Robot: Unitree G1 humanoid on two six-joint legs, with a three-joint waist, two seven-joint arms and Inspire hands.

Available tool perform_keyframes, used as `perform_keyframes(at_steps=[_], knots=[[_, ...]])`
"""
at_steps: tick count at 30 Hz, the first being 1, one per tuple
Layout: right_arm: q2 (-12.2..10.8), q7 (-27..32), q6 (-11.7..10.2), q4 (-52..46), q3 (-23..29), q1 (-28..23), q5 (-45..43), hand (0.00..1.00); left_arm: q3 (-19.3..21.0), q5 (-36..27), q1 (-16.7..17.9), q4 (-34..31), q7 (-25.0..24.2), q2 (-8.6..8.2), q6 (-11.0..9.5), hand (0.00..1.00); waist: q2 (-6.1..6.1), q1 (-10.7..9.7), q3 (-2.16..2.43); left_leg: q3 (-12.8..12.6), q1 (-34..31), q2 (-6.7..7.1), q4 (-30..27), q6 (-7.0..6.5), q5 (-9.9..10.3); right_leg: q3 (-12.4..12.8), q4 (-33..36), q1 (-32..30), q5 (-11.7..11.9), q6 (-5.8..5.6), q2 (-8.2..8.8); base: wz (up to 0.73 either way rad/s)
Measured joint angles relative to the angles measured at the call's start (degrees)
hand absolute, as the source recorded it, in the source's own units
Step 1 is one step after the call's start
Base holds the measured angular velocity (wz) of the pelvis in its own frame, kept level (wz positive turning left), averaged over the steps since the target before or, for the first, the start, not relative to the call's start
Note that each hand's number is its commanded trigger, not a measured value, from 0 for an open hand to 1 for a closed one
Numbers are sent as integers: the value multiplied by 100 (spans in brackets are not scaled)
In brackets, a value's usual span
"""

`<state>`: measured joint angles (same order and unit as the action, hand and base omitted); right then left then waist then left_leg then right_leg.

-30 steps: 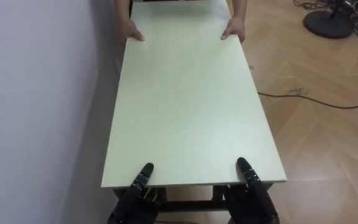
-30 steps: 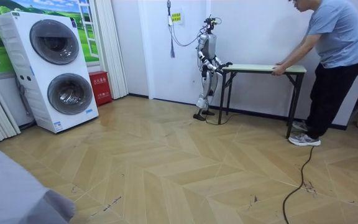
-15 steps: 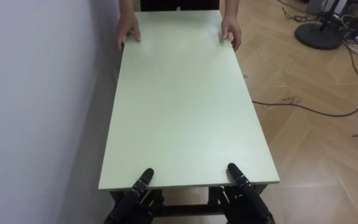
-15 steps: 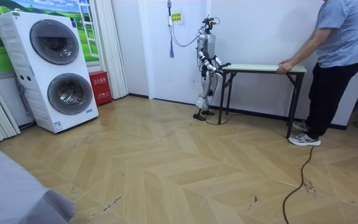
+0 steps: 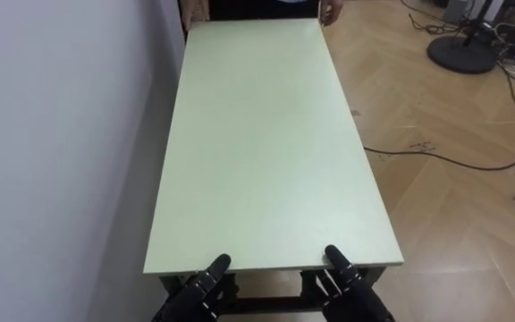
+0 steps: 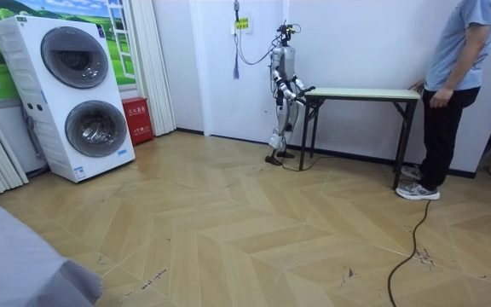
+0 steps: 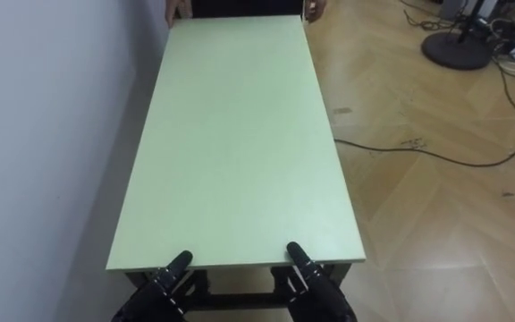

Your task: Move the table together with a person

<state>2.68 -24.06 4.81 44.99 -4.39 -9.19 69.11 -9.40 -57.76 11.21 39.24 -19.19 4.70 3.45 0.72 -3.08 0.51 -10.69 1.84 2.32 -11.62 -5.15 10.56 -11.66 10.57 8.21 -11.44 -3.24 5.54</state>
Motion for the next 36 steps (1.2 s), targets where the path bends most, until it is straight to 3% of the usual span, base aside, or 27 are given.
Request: perform_keyframes(at_steps=[13,18,22,25,26,30,31,32,34,36], knots=[[-4,-203,9,77,113,-33,-358,0,58,10,-21,56,-70,-2,-18,0,10,54,0,-2,-5,-67,-3,65,15,12,-12,-4,16,25,-71,0],[-5,-314,10,151,162,-34,-538,0,232,233,-30,56,-128,-28,-8,0,45,49,44,-8,6,-61,-2,77,16,33,-94,4,19,28,-80,0],[-2,-350,-8,273,338,-161,-770,0,259,246,-29,66,-125,-28,-35,0,39,57,41,-9,117,-61,85,93,27,43,-95,91,18,28,-88,0],[168,-133,-131,811,486,-432,-1091,0,381,519,-7,205,-97,-4,-160,0,28,104,36,-10,157,-59,171,101,30,43,-91,89,18,28,-94,-2],[258,-36,-176,995,681,-602,-1176,0,441,795,20,584,69,81,-203,0,23,138,34,-24,182,-59,210,108,32,50,-93,89,17,26,-94,-15],[576,95,-377,1567,864,-828,-1614,0,833,1090,476,1750,572,409,-210,0,72,103,-21,-18,182,-71,197,166,90,-15,-99,77,17,26,-126,-14],[620,125,-375,1711,854,-887,-1809,0,916,1125,633,1991,670,527,-209,0,81,106,-58,-2,182,-97,181,177,107,-20,-96,60,17,26,-137,8],[610,134,-351,1846,848,-895,-1947,0,999,1131,702,2177,763,605,-209,0,116,117,-133,2,167,-133,170,180,114,-34,-94,29,17,26,-144,9],[550,124,-346,2002,804,-842,-2111,0,1151,1344,715,2303,894,615,-227,0,144,154,-166,16,5,-146,79,174,119,-126,-92,-73,18,27,-142,9],[535,88,-346,2134,765,-779,-2245,0,1174,1671,669,2342,973,548,-277,0,106,180,-162,19,-124,-146,7,161,128,-113,-88,-126,20,30,-138,3]])
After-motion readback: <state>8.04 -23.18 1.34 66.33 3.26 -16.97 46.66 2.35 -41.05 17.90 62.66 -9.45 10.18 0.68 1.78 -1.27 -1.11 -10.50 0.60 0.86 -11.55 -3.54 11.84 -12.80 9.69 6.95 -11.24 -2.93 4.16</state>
